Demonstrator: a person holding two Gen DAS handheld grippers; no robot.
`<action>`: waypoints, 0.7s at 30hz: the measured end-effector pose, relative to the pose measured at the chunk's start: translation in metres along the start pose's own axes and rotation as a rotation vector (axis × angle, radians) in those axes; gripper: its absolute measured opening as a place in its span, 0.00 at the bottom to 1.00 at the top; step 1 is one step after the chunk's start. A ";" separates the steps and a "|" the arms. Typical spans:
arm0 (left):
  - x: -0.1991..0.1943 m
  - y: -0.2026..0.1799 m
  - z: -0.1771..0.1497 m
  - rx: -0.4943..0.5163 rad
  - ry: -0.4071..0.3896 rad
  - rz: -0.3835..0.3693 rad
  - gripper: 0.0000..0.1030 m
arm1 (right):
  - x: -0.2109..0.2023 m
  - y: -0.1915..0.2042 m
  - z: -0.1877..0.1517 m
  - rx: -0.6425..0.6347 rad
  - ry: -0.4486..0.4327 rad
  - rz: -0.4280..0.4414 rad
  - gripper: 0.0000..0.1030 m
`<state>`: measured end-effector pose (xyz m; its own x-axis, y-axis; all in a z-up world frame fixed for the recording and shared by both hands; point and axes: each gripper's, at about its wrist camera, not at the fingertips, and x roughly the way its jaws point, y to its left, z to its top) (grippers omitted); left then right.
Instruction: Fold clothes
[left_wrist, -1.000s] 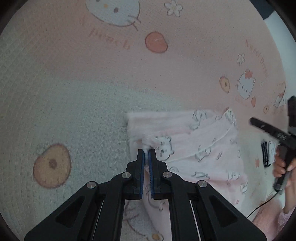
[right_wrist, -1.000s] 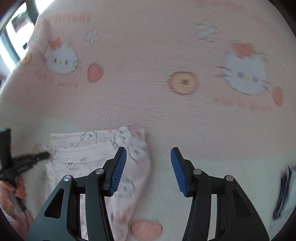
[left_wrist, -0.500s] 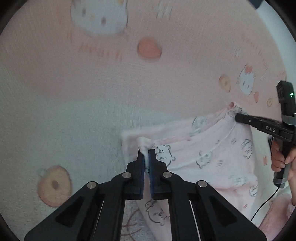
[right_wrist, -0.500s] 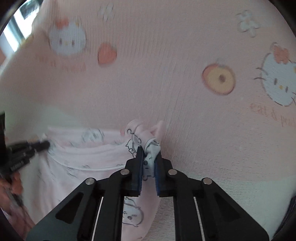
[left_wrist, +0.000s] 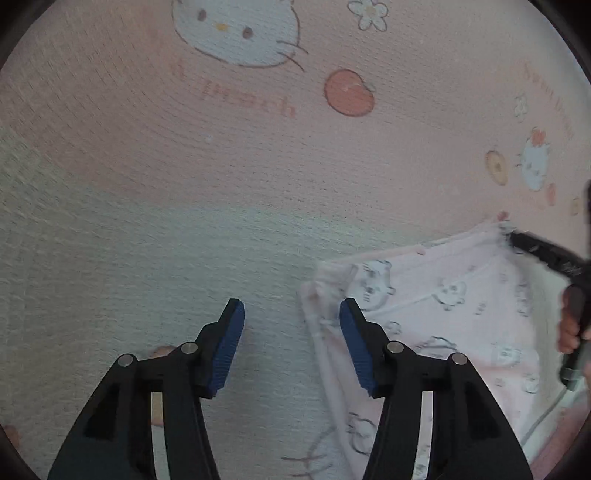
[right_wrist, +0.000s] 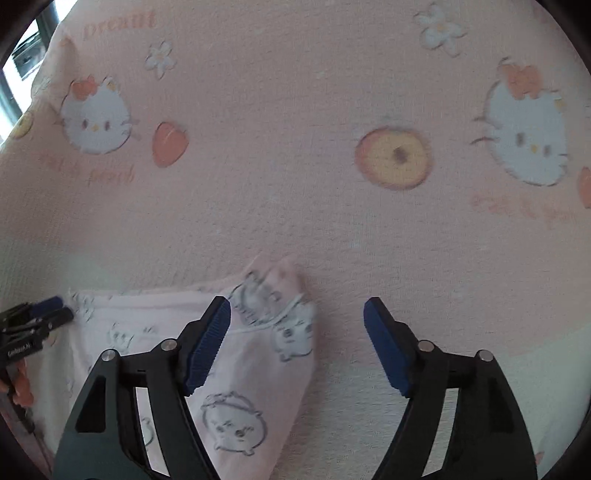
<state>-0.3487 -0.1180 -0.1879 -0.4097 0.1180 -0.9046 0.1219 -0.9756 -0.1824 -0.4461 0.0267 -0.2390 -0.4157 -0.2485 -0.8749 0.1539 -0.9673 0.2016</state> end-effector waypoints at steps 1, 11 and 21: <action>0.005 0.000 0.000 0.003 0.006 -0.003 0.45 | 0.007 0.000 0.002 -0.011 0.034 0.010 0.60; 0.006 -0.055 0.026 0.129 -0.027 -0.156 0.06 | -0.060 -0.024 0.002 0.023 -0.089 0.007 0.08; 0.059 -0.112 0.083 0.199 0.050 -0.250 0.07 | -0.071 -0.084 0.016 0.158 -0.096 -0.128 0.08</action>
<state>-0.4613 -0.0168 -0.1885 -0.3587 0.3627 -0.8601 -0.1585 -0.9317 -0.3268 -0.4439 0.1244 -0.1865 -0.5074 -0.1194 -0.8534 -0.0454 -0.9853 0.1648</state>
